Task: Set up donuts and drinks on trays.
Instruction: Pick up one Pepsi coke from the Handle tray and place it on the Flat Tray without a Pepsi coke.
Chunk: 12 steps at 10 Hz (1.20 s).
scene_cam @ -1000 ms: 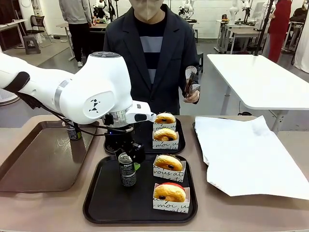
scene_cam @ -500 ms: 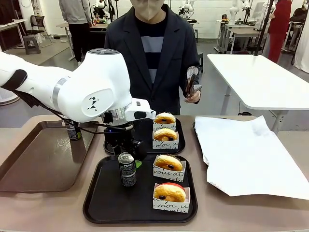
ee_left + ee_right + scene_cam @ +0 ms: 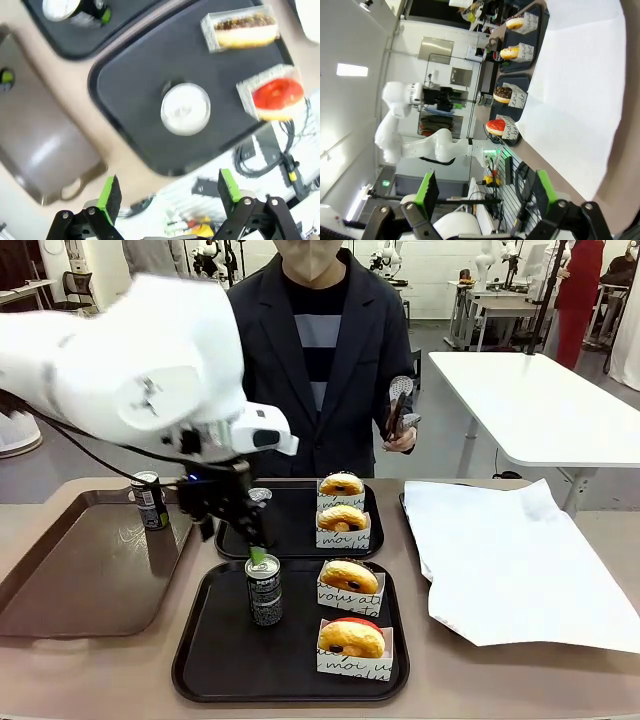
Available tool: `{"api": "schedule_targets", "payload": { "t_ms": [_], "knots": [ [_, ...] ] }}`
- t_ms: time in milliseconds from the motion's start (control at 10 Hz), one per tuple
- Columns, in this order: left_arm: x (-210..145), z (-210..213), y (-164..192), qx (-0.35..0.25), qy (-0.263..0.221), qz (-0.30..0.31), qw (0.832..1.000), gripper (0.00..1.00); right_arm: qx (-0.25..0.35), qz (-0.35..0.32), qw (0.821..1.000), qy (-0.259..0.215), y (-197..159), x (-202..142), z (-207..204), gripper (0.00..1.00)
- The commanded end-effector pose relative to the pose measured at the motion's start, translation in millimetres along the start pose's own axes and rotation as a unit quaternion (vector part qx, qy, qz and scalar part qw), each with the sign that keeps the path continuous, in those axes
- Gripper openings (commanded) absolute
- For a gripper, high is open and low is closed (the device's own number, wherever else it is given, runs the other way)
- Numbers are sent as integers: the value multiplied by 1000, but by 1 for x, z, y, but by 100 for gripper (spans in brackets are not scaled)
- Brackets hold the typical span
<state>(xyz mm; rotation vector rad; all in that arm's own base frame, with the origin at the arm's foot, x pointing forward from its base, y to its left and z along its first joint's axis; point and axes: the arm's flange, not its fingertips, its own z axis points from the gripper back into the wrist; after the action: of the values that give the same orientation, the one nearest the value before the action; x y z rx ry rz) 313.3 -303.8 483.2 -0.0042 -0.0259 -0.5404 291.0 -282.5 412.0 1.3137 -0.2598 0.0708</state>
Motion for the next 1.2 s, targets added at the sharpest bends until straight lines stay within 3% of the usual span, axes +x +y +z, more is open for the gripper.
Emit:
{"api": "schedule_targets", "payload": {
  "t_ms": [0, 200, 300, 800, 1000, 1100],
  "knots": [
    [-28, 19, 15, -10, 22, 1, 1000, 100, 4, 3, 1000, -2, 1, -1, 0, 100],
    [-42, 12, 28, -12, 9, 8, 1000, 100, 4, 3, 1000, -2, 1, -1, 0, 100],
    [-31, 27, 12, 0, 20, 10, 1000, 100, 4, 3, 1000, -2, 1, -1, 0, 100],
    [-36, 25, 13, 1, 21, 6, 1000, 100, 4, 3, 1000, -2, 1, -1, 0, 100],
    [-58, 21, 86, -95, 2, 75, 993, 100, 4, 3, 1000, -2, 1, -1, 0, 100],
    [-85, 22, 116, -178, -38, 102, 978, 100, 4, 3, 1000, -2, 1, -1, 0, 100]
  ]
}}
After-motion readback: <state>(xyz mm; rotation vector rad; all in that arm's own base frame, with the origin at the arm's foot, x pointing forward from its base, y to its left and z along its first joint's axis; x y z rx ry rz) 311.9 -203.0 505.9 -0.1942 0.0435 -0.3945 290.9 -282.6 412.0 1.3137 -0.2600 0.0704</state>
